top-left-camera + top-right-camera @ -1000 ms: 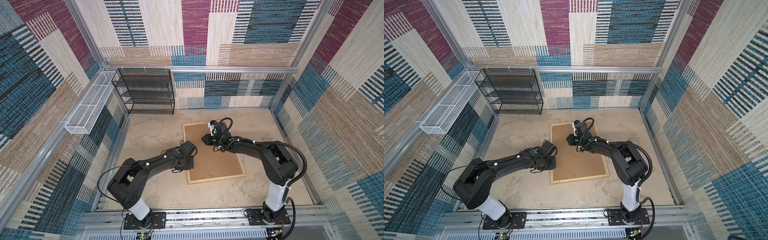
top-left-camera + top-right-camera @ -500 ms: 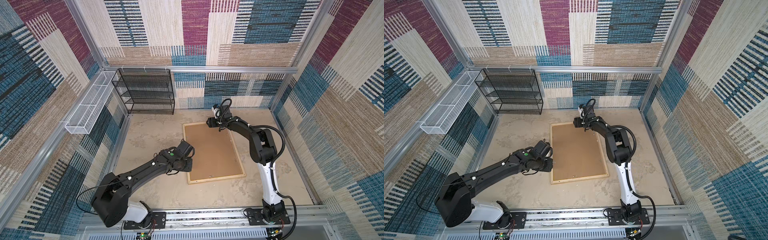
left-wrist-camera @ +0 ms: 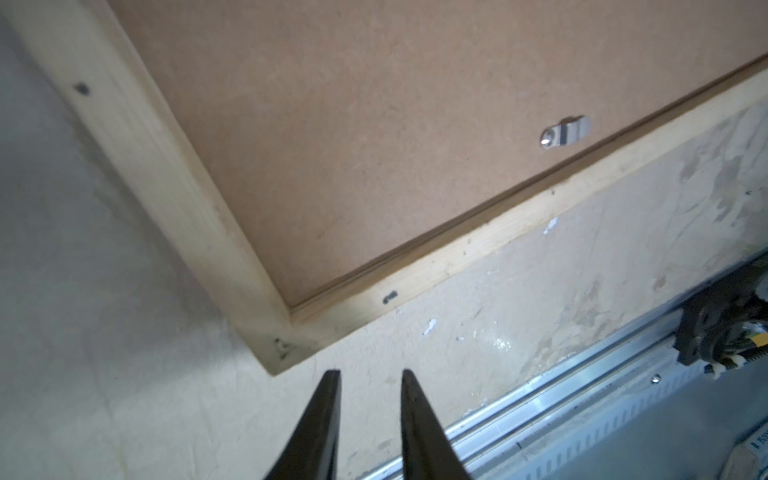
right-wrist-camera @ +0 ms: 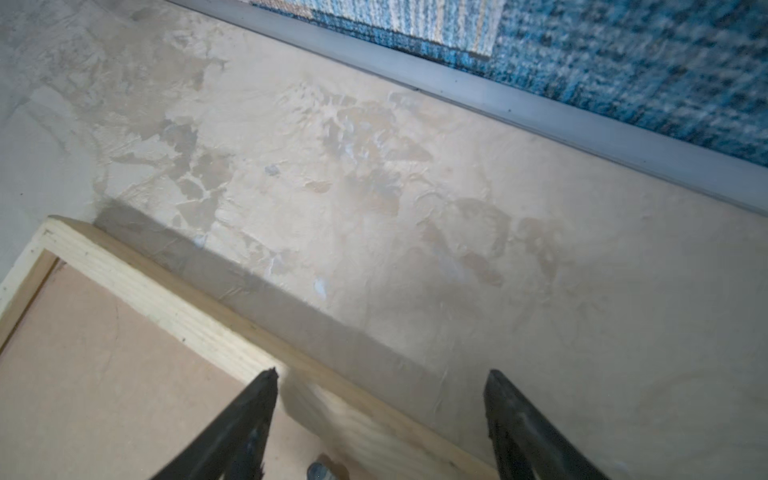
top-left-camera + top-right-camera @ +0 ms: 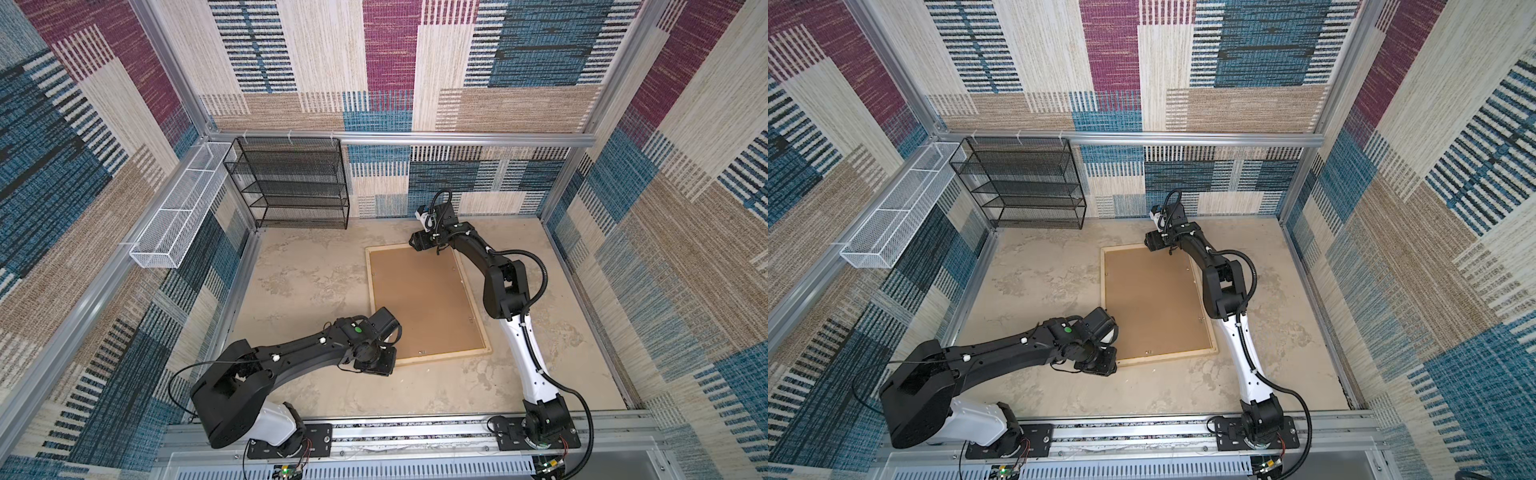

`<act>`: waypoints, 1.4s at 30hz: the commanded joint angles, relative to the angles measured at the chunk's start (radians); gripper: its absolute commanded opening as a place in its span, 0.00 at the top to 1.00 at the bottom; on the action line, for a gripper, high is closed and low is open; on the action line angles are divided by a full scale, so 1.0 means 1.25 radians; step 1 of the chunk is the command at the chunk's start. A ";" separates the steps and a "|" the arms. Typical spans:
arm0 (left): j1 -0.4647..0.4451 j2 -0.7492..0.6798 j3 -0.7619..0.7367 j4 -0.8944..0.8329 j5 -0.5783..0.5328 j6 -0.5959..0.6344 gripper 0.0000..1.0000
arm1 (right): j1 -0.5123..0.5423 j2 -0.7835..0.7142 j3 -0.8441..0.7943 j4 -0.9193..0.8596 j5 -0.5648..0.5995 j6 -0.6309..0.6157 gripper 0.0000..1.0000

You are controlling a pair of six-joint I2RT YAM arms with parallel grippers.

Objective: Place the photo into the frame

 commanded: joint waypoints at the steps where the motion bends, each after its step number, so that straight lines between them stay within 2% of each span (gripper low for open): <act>1: -0.001 0.033 0.006 0.030 0.033 -0.046 0.72 | -0.012 -0.004 -0.004 -0.051 -0.043 -0.046 0.21; 8: 0.037 0.074 0.005 -0.002 -0.059 -0.077 0.73 | -0.068 -0.013 -0.012 -0.141 -0.013 -0.002 0.24; 12: 0.095 0.080 -0.022 0.033 -0.088 -0.061 0.72 | -0.099 -0.065 -0.118 -0.122 -0.007 0.013 0.25; 16: 0.161 0.102 0.001 0.026 -0.149 -0.018 0.72 | -0.129 -0.122 -0.212 -0.113 0.009 0.031 0.30; 22: 0.248 0.174 0.069 0.039 -0.211 0.035 0.72 | -0.172 -0.307 -0.516 -0.014 0.061 0.077 0.32; 26: 0.301 0.244 0.158 0.031 -0.270 0.096 0.70 | -0.211 -0.440 -0.738 0.034 0.099 0.135 0.37; 32: 0.350 0.331 0.307 -0.001 -0.287 0.156 0.70 | -0.220 -0.621 -1.012 0.125 0.098 0.191 0.39; 38: 0.349 0.266 0.318 -0.042 -0.284 0.154 0.66 | -0.219 -0.710 -1.031 0.139 0.134 0.213 0.39; 42: 0.334 0.211 0.286 -0.014 -0.219 0.123 0.65 | -0.219 -0.754 -1.019 0.143 0.138 0.220 0.39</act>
